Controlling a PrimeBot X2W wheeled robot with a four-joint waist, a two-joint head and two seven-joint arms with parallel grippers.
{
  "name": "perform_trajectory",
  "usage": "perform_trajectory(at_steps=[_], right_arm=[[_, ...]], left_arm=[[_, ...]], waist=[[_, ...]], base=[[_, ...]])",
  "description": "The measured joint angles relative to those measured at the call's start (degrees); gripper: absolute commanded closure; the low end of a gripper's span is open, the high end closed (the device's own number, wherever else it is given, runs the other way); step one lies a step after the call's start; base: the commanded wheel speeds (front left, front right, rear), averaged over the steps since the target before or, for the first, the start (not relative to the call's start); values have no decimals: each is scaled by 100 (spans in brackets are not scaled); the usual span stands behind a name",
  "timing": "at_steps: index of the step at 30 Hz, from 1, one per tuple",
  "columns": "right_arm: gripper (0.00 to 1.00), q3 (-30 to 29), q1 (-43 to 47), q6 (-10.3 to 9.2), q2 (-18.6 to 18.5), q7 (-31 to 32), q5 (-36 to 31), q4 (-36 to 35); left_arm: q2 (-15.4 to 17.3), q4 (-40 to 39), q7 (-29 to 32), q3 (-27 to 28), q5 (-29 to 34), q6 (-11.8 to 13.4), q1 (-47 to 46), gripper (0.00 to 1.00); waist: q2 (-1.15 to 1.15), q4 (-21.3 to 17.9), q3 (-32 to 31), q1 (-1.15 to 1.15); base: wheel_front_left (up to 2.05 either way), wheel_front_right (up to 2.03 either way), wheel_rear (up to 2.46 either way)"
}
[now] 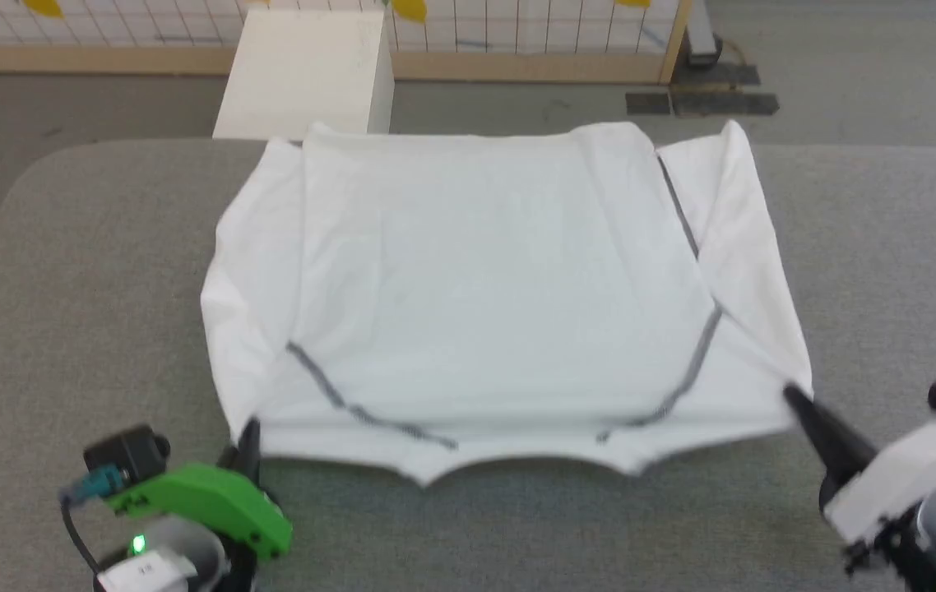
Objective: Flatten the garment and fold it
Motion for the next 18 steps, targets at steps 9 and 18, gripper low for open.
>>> perform_trajectory(at_steps=[9,18], right_arm=[[100,107,1249,3,-144,474,-493,-97],[100,57,1884,3,-138,1608,-576,-163]], left_arm=[[125,10,402,-282,141,380,829,100],[343,8,960,-481,285,769,1332,100]], waist=[[0,-8,-444,0],[0,14,-693,0]], base=[[0,0,0],[0,0,0]])
